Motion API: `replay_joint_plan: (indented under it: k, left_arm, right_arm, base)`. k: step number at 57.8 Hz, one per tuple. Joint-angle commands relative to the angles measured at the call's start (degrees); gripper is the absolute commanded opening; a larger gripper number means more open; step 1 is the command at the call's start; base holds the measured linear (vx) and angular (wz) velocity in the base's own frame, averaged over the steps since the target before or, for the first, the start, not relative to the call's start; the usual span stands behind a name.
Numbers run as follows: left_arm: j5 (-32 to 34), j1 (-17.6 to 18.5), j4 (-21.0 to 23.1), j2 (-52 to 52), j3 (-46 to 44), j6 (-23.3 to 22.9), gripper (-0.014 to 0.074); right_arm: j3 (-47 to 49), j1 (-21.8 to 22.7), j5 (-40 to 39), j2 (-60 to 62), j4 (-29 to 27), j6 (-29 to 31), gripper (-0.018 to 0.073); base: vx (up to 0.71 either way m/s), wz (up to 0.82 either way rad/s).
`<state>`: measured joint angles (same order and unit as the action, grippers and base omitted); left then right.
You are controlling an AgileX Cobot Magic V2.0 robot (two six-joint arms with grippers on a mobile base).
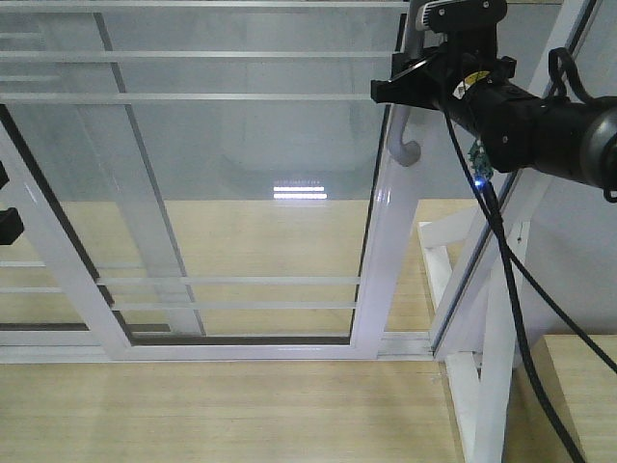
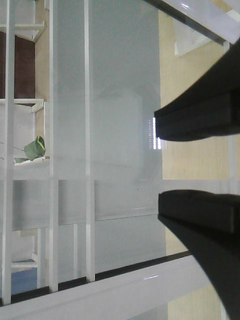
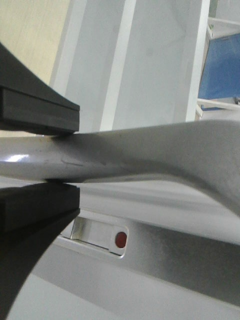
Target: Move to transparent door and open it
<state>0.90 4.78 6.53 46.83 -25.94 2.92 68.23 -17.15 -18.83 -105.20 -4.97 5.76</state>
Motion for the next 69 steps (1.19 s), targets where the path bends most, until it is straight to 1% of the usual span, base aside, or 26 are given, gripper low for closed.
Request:
replay_joint_plan:
  k: [1, 15, 24, 32, 37, 40, 46, 52, 58, 61, 65, 69]
  left_arm:
    - [4.47, -0.16, 0.56, -0.17, -2.03, -0.54, 0.0390]
    - [4.47, -0.16, 0.56, -0.17, -2.03, -0.54, 0.0390]
    - [4.30, -0.16, 0.56, -0.17, -2.03, -0.54, 0.0390]
    - [4.17, -0.16, 0.56, -0.24, -2.03, -0.54, 0.0390]
    - [4.17, -0.16, 0.56, -0.24, -2.03, -0.54, 0.0390]
    - [4.17, -0.16, 0.56, -0.24, -2.03, -0.54, 0.0390]
    - [4.23, -0.11, 0.56, -0.17, -2.03, -0.54, 0.0390]
    - [4.41, 0.05, 0.56, -0.16, -2.03, -0.54, 0.0393]
    - [5.18, 2.55, 0.50, -0.12, -2.03, -0.54, 0.0408]
    - [6.27, 4.71, 0.50, 0.54, -2.03, -0.50, 0.0421]
    - [9.63, 7.67, 0.50, 2.21, -2.03, -0.50, 0.0434]
    - [14.48, 11.35, -0.43, 4.85, -2.03, -0.50, 0.0444]
  right_arm:
    - [1.93, -2.43, -4.72, 2.90, 0.40, 0.05, 0.0307]
    - [1.93, -7.90, -4.78, 2.90, 0.67, 0.51, 0.0307]
    - [1.87, -8.75, -3.89, 3.88, 0.25, 1.09, 0.0307]
    - [1.87, -8.75, 4.62, 9.30, -0.79, 1.23, 0.0307]
    - [1.87, -8.14, 11.14, 13.56, -0.79, 2.71, 0.0307]
    - [1.19, -7.48, 13.63, 16.28, -0.79, 3.55, 0.0307]
    - [-3.89, -5.01, 12.23, 22.98, -0.79, 3.43, 0.0307]
    - [-12.51, -0.82, 11.52, 31.15, -1.09, 2.59, 0.0307]
    - [-21.30, 2.39, 13.62, 39.89, -1.03, 2.64, 0.0307]
    - [-25.07, 3.34, 15.03, 44.24, -1.03, 2.64, 0.0307]
    - [-28.40, 3.35, 16.65, 48.69, -0.87, 2.98, 0.0307]
    - [-31.26, 3.27, 18.83, 53.32, -0.81, 3.25, 0.0307]
  base:
    - [0.00, 0.00]
    - [0.00, 0.00]
    - [0.00, 0.00]
    - [0.00, 0.00]
    - [0.00, 0.00]
    - [0.00, 0.00]
    - [0.00, 0.00]
    - [0.00, 0.00]
    - [0.00, 0.00]
    - [0.00, 0.00]
    - [0.00, 0.00]
    - [0.00, 0.00]
